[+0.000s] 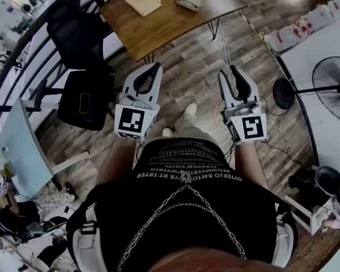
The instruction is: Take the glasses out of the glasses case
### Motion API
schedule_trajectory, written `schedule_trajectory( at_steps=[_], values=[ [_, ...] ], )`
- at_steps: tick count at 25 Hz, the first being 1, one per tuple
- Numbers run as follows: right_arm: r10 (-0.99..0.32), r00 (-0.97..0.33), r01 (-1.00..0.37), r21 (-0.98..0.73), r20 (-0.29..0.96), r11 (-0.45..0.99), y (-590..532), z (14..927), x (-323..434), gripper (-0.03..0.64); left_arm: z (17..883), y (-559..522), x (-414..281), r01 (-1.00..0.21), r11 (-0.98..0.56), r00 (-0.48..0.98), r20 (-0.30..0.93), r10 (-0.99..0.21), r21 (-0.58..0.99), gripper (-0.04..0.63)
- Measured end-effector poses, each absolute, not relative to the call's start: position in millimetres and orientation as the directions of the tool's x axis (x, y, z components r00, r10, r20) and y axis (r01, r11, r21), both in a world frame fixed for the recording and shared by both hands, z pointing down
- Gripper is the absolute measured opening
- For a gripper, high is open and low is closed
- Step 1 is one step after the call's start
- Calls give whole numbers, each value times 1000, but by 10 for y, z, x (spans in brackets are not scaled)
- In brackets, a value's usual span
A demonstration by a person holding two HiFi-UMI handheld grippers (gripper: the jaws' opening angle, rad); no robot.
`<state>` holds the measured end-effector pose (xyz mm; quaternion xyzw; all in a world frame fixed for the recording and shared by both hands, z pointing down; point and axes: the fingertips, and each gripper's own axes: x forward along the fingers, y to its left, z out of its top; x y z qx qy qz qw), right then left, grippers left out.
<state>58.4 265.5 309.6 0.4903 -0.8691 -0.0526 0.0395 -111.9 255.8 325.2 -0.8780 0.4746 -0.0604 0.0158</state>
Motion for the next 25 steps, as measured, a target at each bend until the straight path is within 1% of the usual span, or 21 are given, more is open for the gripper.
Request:
schedule_trajectory(
  at_steps=[4,8,18,25],
  values=[
    [-861,-509,-852,133,12,506,2468,3081,605,107,3327,2403,-1136,-835,-545,533,131,-836,-78,29],
    [-851,-525,-841,134,31,524,2251,3128,581,107,3385,2228,-1148,-840,-539,527,140,-838,-66,29],
    [-837,-544,-830,110,53,547,1770,3268,667,103,3421,1754,-1071,-857,-513,506,106,-856,-51,29],
    [-826,-559,-821,85,74,564,1476,3378,688,103,3543,1483,-958,-851,-524,516,127,-847,-33,29]
  ],
)
